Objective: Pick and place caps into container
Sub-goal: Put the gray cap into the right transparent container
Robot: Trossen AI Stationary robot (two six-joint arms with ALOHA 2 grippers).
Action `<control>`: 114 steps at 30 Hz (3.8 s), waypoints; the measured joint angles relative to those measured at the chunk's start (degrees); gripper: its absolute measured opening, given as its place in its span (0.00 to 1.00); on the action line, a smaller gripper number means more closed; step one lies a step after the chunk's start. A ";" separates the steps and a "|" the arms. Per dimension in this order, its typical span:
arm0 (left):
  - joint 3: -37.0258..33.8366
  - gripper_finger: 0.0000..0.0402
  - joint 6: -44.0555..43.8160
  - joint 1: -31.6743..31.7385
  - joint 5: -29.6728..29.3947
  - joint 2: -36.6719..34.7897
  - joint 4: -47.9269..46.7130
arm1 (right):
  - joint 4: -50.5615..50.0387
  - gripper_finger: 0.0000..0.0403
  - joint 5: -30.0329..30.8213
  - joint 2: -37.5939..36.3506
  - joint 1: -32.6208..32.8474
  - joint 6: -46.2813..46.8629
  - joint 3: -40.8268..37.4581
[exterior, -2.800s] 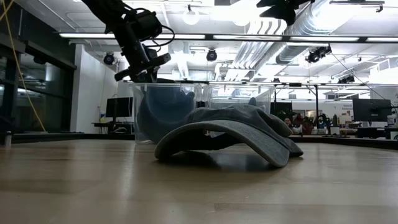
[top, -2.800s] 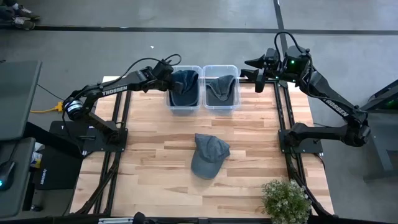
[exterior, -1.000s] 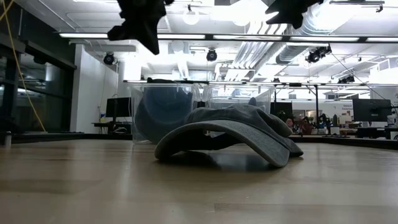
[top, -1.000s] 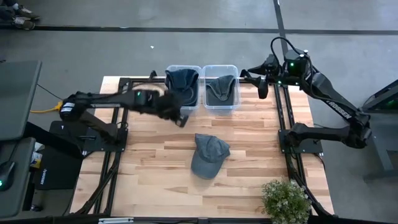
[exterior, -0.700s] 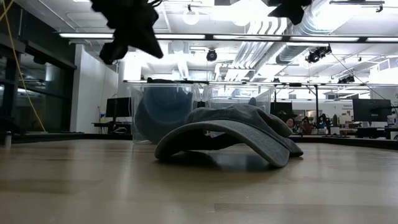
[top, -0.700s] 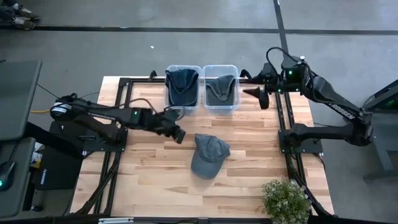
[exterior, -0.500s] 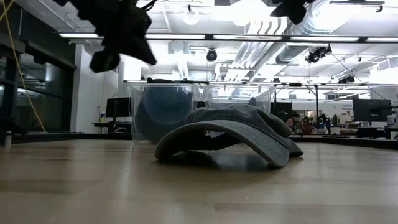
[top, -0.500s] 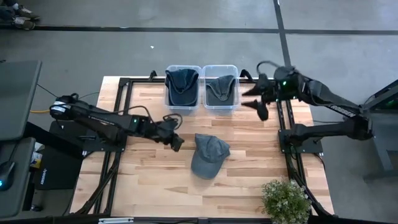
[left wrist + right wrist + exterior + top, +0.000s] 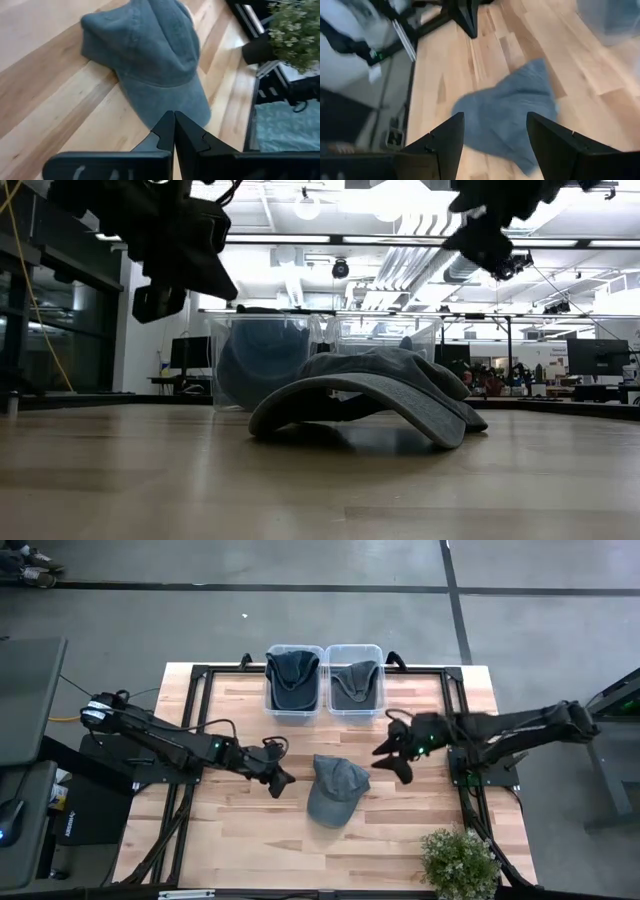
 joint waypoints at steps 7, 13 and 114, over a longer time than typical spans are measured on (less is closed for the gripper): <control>-0.70 0.00 2.67 -0.01 4.09 3.14 3.37 | 11.64 0.52 9.34 0.00 4.85 11.55 -12.12; -0.67 0.00 5.20 0.00 4.62 8.14 8.69 | 17.04 0.52 10.46 0.02 5.06 17.20 -19.15; -0.52 0.00 0.70 3.01 6.00 20.31 21.81 | 50.48 0.41 -26.53 40.89 -3.33 16.10 -4.50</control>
